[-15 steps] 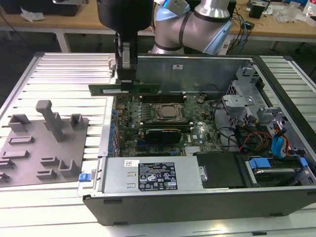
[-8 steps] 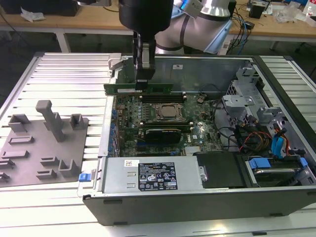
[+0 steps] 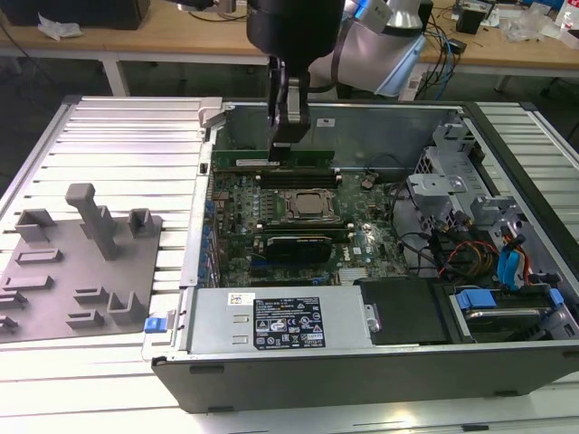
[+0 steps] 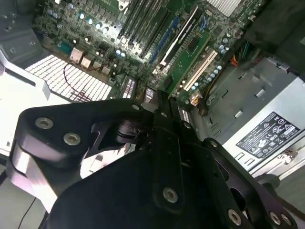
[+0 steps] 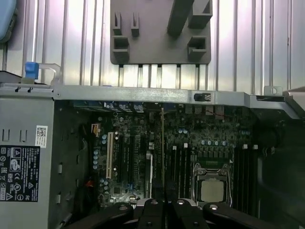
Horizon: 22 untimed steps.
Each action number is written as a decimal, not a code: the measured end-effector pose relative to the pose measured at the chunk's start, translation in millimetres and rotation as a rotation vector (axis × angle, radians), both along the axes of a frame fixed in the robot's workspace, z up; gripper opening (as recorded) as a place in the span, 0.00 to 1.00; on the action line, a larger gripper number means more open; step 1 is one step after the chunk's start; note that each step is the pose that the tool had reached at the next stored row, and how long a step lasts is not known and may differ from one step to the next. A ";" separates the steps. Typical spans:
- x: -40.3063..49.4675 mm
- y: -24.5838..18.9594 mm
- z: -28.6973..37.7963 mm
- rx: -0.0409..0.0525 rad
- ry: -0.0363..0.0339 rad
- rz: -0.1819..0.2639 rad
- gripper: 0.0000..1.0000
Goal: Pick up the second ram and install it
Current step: 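Pick up the second ram and move it above second insertion slot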
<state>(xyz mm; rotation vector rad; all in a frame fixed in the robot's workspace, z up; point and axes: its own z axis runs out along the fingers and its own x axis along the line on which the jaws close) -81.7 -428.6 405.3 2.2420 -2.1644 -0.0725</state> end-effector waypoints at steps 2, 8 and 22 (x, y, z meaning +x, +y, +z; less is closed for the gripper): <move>4.5 2.1 -0.9 0.0006 0.0001 0.000 0.13; 11.3 4.7 -2.3 0.0008 0.0005 0.000 0.13; 34.5 18.8 -15.9 0.0009 0.0064 0.000 0.13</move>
